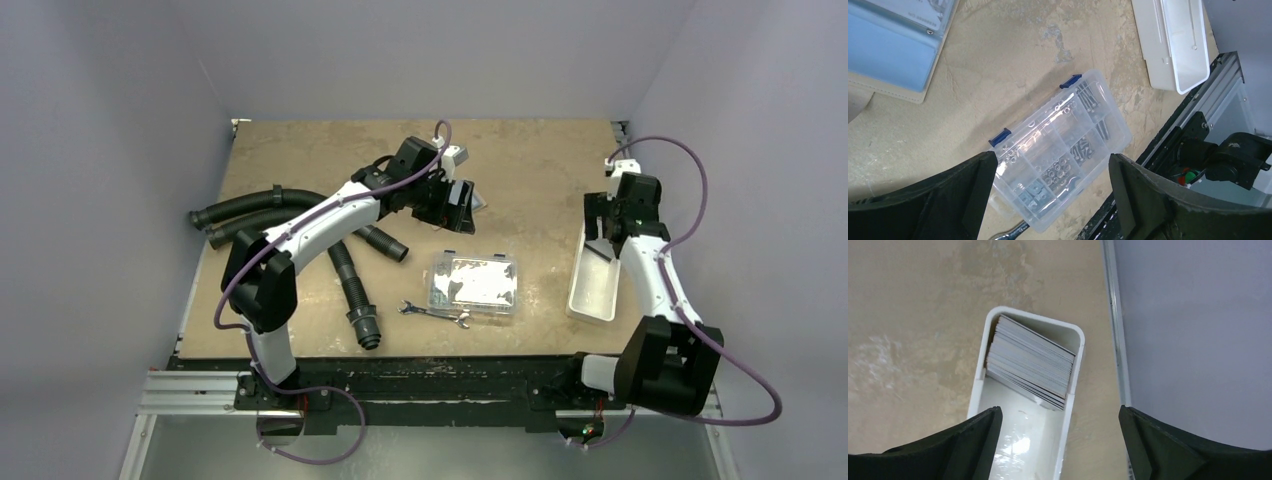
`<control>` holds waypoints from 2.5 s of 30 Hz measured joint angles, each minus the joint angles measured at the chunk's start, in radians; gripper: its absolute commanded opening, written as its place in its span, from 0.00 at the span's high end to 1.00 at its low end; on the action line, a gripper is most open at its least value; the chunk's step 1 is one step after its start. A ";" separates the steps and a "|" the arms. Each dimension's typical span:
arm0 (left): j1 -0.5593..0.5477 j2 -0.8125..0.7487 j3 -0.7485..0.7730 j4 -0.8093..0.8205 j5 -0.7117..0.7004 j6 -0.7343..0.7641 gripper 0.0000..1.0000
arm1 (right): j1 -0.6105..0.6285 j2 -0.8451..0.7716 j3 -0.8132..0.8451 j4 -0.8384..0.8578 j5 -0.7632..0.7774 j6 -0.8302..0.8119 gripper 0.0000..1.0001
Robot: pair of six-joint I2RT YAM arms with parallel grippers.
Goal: Put the credit cards into the card holder
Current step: Pick up the credit card from the storage box.
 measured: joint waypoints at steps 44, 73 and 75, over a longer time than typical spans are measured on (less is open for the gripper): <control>-0.003 0.000 -0.018 0.034 0.081 -0.041 0.11 | -0.031 0.106 -0.285 0.408 -0.124 -0.839 0.25; -0.003 0.000 -0.018 0.034 0.082 -0.040 0.11 | -0.032 0.141 -0.285 0.415 -0.145 -0.850 0.48; -0.003 0.000 -0.018 0.034 0.082 -0.040 0.11 | -0.032 0.141 -0.285 0.414 -0.145 -0.851 0.54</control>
